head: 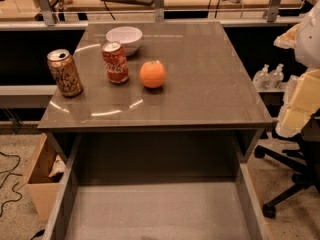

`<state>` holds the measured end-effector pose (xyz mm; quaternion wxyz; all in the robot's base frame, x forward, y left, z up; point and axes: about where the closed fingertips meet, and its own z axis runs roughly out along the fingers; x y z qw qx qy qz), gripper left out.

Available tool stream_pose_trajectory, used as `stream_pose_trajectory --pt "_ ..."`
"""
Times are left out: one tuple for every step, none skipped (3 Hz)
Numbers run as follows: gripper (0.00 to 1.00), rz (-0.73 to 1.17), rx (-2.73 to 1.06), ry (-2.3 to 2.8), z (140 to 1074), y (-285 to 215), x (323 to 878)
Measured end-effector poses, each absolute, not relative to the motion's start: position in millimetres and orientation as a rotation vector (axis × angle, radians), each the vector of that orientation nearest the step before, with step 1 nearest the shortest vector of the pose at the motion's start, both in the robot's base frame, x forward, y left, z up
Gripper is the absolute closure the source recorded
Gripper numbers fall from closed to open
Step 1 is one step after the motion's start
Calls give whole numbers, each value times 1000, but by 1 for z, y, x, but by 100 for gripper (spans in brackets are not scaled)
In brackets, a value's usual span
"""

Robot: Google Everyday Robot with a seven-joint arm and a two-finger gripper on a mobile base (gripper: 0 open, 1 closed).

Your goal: Close top drawer

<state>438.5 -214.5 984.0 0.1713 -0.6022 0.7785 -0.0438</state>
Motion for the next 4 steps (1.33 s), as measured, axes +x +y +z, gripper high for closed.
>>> stream_pose_trajectory --pt "0 -125 -1710 2210 984 -215 438" --pt "0 -157 -1713 2214 968 -214 425" --pt "0 -281 -1715 2180 947 -213 394" --pt "0 -350 -1759 2202 906 -213 357"
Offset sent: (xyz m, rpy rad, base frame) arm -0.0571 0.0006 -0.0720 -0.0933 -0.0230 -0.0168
